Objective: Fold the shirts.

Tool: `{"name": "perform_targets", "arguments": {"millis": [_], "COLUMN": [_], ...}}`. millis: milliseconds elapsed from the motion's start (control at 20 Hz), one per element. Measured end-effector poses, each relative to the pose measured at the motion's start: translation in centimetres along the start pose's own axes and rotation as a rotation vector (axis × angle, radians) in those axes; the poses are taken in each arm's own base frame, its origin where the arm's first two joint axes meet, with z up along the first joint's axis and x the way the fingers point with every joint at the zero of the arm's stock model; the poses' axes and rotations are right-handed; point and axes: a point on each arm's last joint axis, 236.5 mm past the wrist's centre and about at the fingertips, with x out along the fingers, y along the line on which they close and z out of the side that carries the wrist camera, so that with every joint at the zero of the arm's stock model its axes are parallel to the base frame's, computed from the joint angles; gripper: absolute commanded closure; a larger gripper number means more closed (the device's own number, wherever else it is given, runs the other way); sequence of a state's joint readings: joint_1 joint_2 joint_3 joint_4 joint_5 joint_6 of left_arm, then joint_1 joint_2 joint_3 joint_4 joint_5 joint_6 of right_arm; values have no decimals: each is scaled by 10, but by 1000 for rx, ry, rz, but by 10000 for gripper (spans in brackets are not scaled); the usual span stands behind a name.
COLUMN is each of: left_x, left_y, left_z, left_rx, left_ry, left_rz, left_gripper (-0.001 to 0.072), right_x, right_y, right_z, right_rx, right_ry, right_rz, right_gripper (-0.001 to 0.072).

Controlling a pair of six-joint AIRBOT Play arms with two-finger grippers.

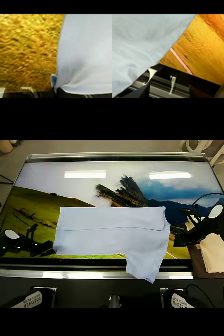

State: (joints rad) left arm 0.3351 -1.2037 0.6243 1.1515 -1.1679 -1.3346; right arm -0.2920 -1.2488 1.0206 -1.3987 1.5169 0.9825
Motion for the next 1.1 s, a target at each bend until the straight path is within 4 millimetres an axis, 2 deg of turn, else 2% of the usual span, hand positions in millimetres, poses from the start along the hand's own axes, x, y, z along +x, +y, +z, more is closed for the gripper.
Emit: {"name": "perform_targets", "arguments": {"millis": [150, 350, 450, 500, 550, 850, 950, 1050, 1100], "left_x": [0, 0, 0, 0, -1, -1, -1, -1, -1], "left_y": [-1, -1, -1, -1, -1, -2, -2, -2, -2], "left_z": [1, 2, 2, 2, 1, 0, 0, 0, 0], "left_rx": [-2, 7, 12, 14, 15, 17, 17, 17, 17], "left_ry": [-4, -8, -10, -9, -9, -4, -3, -3, -3], "left_rz": [-2, -4, -5, -5, -5, -6, -7, -7, -7], "left_gripper": [681, 681, 681, 681, 681, 681, 681, 681, 682], "right_x": [11, 47, 63, 70, 75, 97, 102, 107, 108], "right_y": [14, 47, 57, 60, 62, 69, 75, 75, 73], "right_z": [-16, -43, -52, -55, -56, -45, -47, -46, -44], "right_rx": [-6, -4, 8, 13, 18, 94, 113, 120, 123], "right_ry": [13, 47, 56, 60, 54, -21, -20, -29, -38], "right_rz": [36, 159, 196, 207, 212, 242, 269, 269, 262], "right_gripper": [215, 220, 222, 250, 283, 296, 380, 594, 660]}}
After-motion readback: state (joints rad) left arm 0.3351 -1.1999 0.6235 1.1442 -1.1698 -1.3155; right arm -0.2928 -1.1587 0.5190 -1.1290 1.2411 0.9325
